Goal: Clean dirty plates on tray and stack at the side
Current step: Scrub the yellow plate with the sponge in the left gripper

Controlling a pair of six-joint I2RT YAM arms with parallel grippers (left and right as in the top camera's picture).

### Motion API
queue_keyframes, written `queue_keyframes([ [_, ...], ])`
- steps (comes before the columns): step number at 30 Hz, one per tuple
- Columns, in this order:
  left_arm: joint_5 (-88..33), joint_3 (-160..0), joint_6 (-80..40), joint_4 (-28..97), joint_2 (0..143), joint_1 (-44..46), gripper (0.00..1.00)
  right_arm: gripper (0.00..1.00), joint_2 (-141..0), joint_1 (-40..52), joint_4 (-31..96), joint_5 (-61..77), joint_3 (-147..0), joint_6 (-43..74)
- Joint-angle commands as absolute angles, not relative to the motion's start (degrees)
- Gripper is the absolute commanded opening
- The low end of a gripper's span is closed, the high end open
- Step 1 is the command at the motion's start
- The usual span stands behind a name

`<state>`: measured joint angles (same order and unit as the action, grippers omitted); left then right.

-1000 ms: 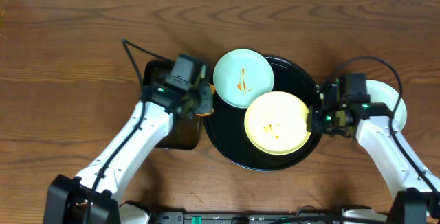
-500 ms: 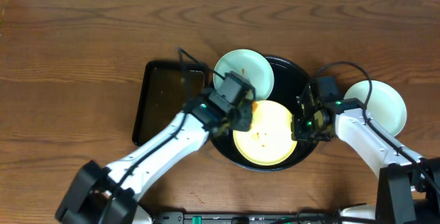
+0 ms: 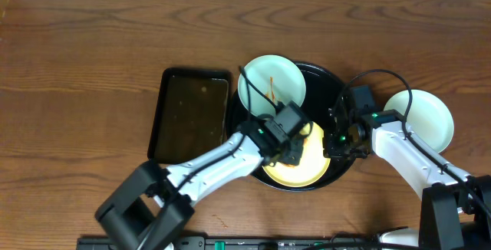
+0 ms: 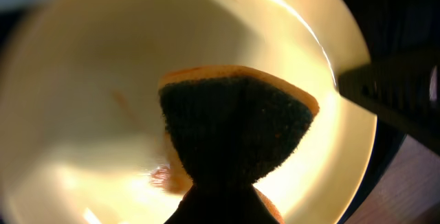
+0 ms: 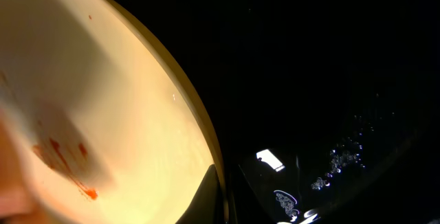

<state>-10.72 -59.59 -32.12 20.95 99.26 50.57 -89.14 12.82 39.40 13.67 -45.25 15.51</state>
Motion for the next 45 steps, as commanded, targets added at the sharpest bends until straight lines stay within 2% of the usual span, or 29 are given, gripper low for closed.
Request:
queue_keyframes([
  [1,-11.6,-59.24,-33.56,19.99,101.41,53.71,0.08,0.01,-89.65,13.17,39.22,13.54,-45.19,16.29],
  [16,-6.26,-59.22,-33.1,18.85,106.48,55.29,0.08,0.01,-89.65,13.17,39.57,13.54,-45.19,16.29],
  [20,-2.02,-59.24,-33.08,18.94,106.41,52.95,0.08,0.01,-89.65,13.17,39.68,13.54,-45.19,16.29],
  [23,-1.87,-59.24,-33.08,18.92,106.41,50.59,0.09,0.01,-89.65,13.17,39.7,13.54,-45.19,16.27],
  [25,-1.87,-59.24,-33.08,18.94,106.41,49.15,0.14,0.01,-89.65,13.17,39.66,13.54,-45.19,16.27],
  [34,-1.87,-59.24,-33.08,18.92,106.41,43.38,0.17,0.01,-89.65,13.17,39.7,13.54,-45.19,16.27],
  [37,-1.91,-59.24,-33.08,19.51,106.0,41.65,0.17,0.01,-89.65,13.17,39.7,13.54,-45.19,16.27],
  [41,-1.89,-59.27,-33.06,22.24,103.22,40.38,0.08,0.01,-89.65,13.17,39.7,13.54,-45.19,16.27],
  [45,-1.85,-59.27,-31.44,24.71,97.56,40.29,0.08,0.01,-89.65,13.17,39.7,13.54,-45.19,16.27],
])
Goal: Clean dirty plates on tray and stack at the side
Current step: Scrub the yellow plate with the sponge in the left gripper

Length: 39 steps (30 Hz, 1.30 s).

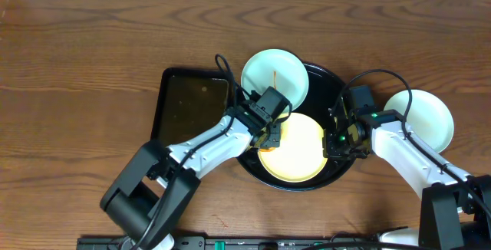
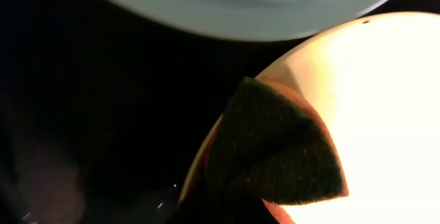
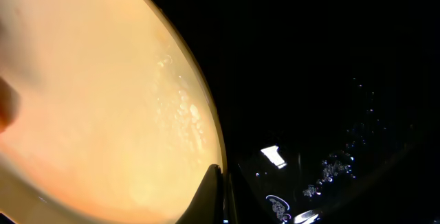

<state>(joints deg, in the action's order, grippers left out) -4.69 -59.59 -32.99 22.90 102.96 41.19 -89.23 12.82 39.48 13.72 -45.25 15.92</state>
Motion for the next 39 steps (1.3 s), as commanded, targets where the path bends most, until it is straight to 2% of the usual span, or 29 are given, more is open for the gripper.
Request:
queue_keyframes([
  [1,-1.83,-59.27,-30.63,25.3,95.68,40.29,0.08,0.01,-89.65,13.17,39.68,13.52,-45.19,16.27],
  [6,1.45,-59.27,-30.04,30.92,88.47,39.42,0.08,0.01,-89.65,13.17,39.7,13.52,-45.19,16.27],
  [9,4.43,-59.27,-30.04,35.97,86.17,36.56,0.08,0.19,-89.65,13.17,39.66,13.54,-45.19,16.27],
  [11,4.56,-59.27,-30.04,37.32,86.02,34.57,0.08,0.21,-89.65,13.17,39.62,13.54,-45.19,16.27],
  [16,-1.48,-59.24,-25.89,36.16,86.06,30.79,0.07,0.2,-89.65,13.17,39.4,13.54,-45.19,16.27],
  [21,-9.56,-59.24,-19.66,31.75,86.89,32.69,0.08,0.16,-89.65,13.17,39.03,13.54,-45.19,16.29],
  [34,-10.09,-59.24,-21.5,24.38,97.86,42.35,0.08,0.17,-89.67,13.17,37.89,13.54,-45.19,16.29],
  [39,-9.85,-59.24,-21.5,22.35,102.0,44.82,0.08,0.13,-89.91,13.17,36.97,13.54,-45.19,16.29],
])
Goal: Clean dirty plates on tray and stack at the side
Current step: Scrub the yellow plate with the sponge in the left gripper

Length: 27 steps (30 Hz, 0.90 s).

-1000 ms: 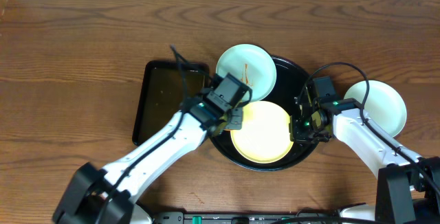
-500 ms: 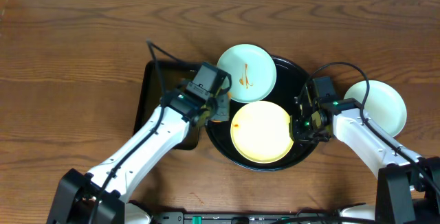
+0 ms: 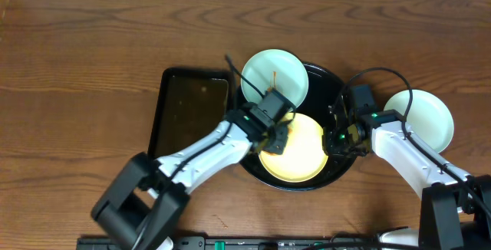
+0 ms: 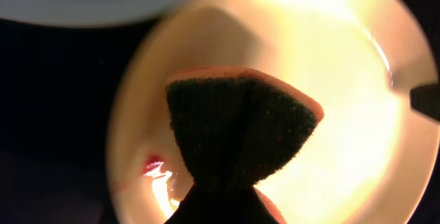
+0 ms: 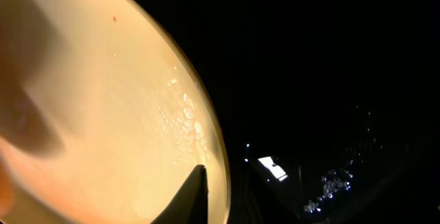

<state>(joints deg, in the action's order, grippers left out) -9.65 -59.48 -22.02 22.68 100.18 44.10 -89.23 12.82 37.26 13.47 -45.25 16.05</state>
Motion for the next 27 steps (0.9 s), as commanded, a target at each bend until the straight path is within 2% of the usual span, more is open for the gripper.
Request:
queue_keyframes([
  [1,-9.85,-59.24,-21.5,22.35,102.72,44.86,0.08,0.11,-90.04,13.17,36.91,13.54,-45.19,16.29],
  [5,-6.5,-59.24,-21.47,22.37,103.5,44.77,0.08,0.02,-91.77,13.19,36.91,13.54,-45.17,16.27],
  [27,9.76,-60.03,-21.69,27.18,97.45,44.64,0.08,0.01,-92.92,13.21,38.81,9.23,-45.15,20.34],
])
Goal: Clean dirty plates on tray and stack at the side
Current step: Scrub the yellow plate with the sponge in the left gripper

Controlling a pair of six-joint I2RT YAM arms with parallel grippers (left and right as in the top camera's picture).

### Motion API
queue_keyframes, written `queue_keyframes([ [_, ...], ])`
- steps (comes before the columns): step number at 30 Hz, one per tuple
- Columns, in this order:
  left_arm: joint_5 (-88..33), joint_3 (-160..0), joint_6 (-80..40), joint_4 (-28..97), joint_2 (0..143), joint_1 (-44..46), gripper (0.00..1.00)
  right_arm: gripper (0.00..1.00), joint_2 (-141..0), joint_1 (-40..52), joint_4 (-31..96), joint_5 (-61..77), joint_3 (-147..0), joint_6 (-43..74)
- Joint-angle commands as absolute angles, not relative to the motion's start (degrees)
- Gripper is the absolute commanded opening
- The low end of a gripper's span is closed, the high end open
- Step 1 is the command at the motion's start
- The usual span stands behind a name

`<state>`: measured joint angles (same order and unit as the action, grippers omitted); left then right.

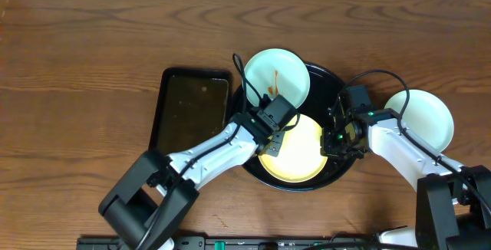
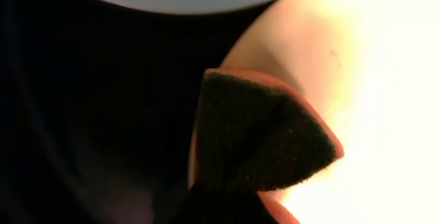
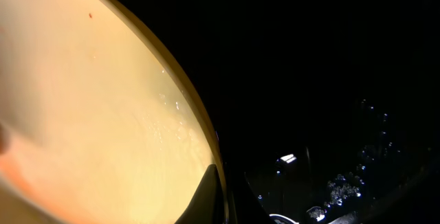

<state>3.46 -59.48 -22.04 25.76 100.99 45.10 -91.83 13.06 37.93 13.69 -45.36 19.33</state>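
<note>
A yellow plate (image 1: 299, 158) lies in the round black tray (image 1: 331, 89); its wet face fills the right wrist view (image 3: 89, 114). My left gripper (image 1: 273, 133) is shut on a dark green and orange sponge (image 2: 261, 141), which sits at the plate's upper-left rim (image 2: 357, 80). My right gripper (image 1: 331, 141) is shut on the plate's right rim, one dark finger (image 3: 210, 196) lying on its inner face. A pale green plate (image 1: 276, 75) with a red streak leans at the tray's back left, and its edge shows above the sponge.
A black rectangular tray (image 1: 192, 116) lies left of the round one. A pale plate (image 1: 428, 120) rests on the wooden table at the right, beside my right arm. Water drops glint on the round tray's floor (image 3: 344, 183).
My left gripper and the sponge have shifted from over the yellow plate's middle-left to its upper-left rim. The red smear seen beside the sponge is out of view. The right gripper still holds the rim.
The sponge was first over the yellow plate's middle, with red smears on the plate. Then it was at the upper-left rim and suds showed on the plate. Then it was over the plate again, and now at the rim. My right gripper stayed on the plate's right rim throughout.
</note>
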Motion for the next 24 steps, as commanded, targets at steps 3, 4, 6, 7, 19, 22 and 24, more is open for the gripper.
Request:
queue_keyframes([
  [3,9.74,-60.03,-21.69,28.49,94.74,44.64,0.08,0.01,-92.92,13.21,38.81,9.23,-45.15,20.34],
  [4,9.74,-60.03,-21.69,28.99,93.8,44.51,0.08,0.01,-92.92,13.21,38.81,9.23,-45.15,20.34],
  [6,9.74,-60.03,-21.69,30.44,91.2,43.68,0.08,0.01,-92.92,13.21,38.81,9.23,-45.15,20.32],
  [7,9.72,-60.03,-21.69,30.89,90.32,43.09,0.08,0.01,-92.92,13.21,38.81,9.23,-45.15,20.32],
  [19,-7.38,-59.81,-20.86,28.67,90.85,40.62,0.07,0.01,-92.92,13.21,38.79,9.28,-45.15,20.34],
  [22,-8.6,-59.79,-19.97,25.74,93.03,42.35,0.07,0.01,-92.92,13.21,38.79,9.28,-45.15,20.34],
  [24,-8.6,-59.79,-19.94,24.1,94.7,43.31,0.07,0.01,-92.92,13.21,38.81,9.28,-45.15,20.32],
])
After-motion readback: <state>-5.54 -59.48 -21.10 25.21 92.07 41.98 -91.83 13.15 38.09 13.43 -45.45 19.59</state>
